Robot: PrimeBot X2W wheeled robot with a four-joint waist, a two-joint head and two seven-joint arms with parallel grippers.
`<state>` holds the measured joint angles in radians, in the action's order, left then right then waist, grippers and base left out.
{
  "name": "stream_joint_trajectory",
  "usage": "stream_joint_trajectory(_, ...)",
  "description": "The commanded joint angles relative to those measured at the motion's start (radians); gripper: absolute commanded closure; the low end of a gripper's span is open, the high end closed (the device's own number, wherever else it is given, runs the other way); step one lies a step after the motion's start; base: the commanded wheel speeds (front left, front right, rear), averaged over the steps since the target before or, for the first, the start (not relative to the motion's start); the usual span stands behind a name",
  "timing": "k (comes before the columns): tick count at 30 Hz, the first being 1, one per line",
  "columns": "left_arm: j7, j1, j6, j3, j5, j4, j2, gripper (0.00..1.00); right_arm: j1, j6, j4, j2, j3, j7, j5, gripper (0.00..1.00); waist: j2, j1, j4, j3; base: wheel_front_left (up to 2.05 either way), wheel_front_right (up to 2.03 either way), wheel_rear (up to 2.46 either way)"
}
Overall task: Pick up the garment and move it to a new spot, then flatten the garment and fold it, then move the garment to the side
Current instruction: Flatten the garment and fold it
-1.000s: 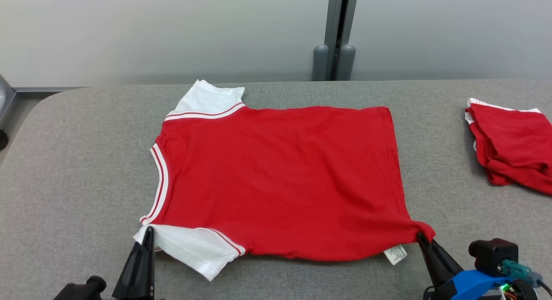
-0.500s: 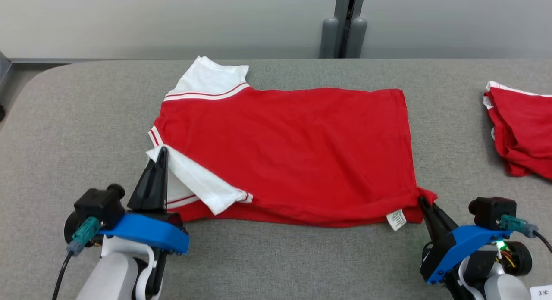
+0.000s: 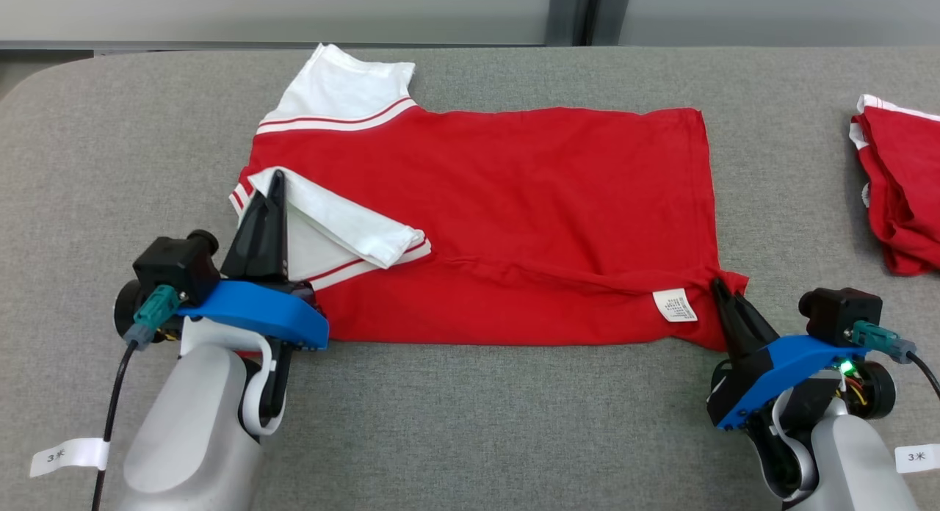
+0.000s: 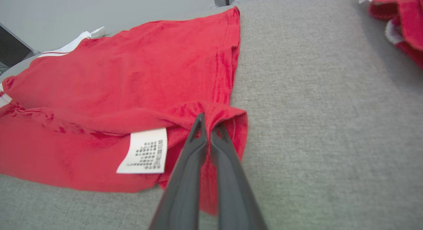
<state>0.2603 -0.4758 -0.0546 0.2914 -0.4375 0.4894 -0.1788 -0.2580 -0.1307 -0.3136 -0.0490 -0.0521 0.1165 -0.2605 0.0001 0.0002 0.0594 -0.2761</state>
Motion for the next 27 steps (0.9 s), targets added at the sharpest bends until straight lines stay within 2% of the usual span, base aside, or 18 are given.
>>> stream_joint_trajectory(1, 0.006, -0.025, -0.006, -0.017, 0.012, 0.005, 0.005, 1.00, -0.023, 0.000, -0.011, -0.003, 0.006, -0.015, -0.008, 0.67, -0.0001, -0.0002, -0.002, -0.003, 0.00, 0.00, 0.00)
stream_joint_trajectory(2, 0.006, -0.028, -0.008, -0.025, 0.017, 0.005, 0.008, 0.84, -0.031, 0.000, -0.015, -0.003, 0.012, -0.028, -0.011, 0.50, -0.0001, -0.0002, -0.003, -0.004, 0.00, 0.00, 0.00)
stream_joint_trajectory(3, 0.006, -0.028, -0.008, -0.036, 0.024, -0.001, 0.013, 0.54, -0.037, 0.000, -0.020, -0.003, 0.015, -0.042, -0.016, 0.00, -0.0001, -0.0002, -0.004, -0.005, 0.00, 0.00, 0.00)
stream_joint_trajectory(4, 0.006, -0.026, -0.009, -0.048, 0.027, -0.006, 0.019, 0.01, -0.041, 0.000, -0.024, -0.003, 0.020, -0.055, -0.019, 0.00, -0.0001, -0.0002, -0.005, -0.005, 0.00, 0.00, 0.00)
stream_joint_trajectory(12, 0.006, 0.049, -0.025, -0.138, 0.042, -0.057, 0.049, 0.00, -0.032, 0.000, 0.000, -0.003, 0.027, -0.145, 0.013, 0.00, -0.0001, -0.0002, -0.006, 0.016, 0.00, 0.00, 0.00)
stream_joint_trajectory(20, -0.001, 0.197, -0.043, -0.190, 0.016, -0.125, 0.046, 0.00, 0.052, 0.000, 0.118, -0.003, -0.011, -0.184, 0.098, 0.00, -0.0001, -0.0002, -0.005, 0.071, 0.00, 0.00, 0.00)
stream_joint_trajectory(27, -0.176, 0.303, -0.010, -0.203, -0.036, -0.140, 0.019, 0.00, 0.130, 0.000, 0.201, -0.003, -0.004, -0.135, 0.127, 0.00, -0.0001, -0.0002, -0.003, 0.096, 0.00, 0.00, 0.00)
